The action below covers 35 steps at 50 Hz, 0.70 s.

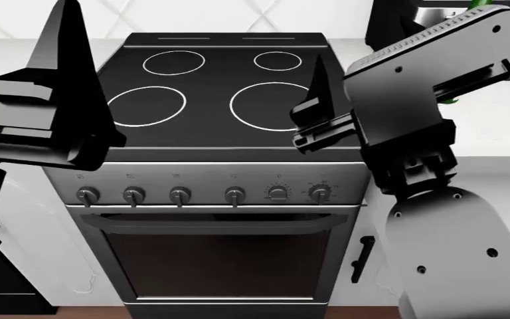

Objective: Close the right drawer.

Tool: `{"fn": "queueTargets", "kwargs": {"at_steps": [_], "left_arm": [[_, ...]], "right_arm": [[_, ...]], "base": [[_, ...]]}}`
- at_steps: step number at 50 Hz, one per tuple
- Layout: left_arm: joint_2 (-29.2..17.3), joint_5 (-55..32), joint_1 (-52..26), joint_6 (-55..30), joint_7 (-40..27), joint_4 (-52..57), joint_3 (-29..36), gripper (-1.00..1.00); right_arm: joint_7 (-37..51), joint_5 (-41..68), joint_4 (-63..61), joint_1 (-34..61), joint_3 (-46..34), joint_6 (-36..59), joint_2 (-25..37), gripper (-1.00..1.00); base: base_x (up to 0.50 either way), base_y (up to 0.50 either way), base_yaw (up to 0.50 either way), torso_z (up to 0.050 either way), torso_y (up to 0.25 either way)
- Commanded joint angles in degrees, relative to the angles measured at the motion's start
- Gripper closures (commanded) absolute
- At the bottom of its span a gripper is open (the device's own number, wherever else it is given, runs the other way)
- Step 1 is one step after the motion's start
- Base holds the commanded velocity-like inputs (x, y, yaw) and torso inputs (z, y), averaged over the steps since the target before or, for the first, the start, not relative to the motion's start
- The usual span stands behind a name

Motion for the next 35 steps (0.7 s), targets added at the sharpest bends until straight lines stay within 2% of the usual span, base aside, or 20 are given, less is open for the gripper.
{"fn": "queueTargets", "kwargs": {"at_steps": [1, 35], "left_arm": [[-0.06, 0.19, -0.64, 0.65, -0.24, 0.17, 1.16, -1.00], [-2.05, 1.88, -1.28, 4.28, -0.89, 0.05, 5.40, -1.00]], "right_arm": [[1.15, -0.90, -0.38, 0.77, -3.00, 0.76, 1.18, -1.00], [0.40, -0.85, -0.29, 0.84, -2.52, 1.68, 0.92, -1.00]], "base": [[0.00, 0.00, -0.14, 0.000, 0.000], [0.00, 0.00, -0.49, 0.000, 0.000]]}}
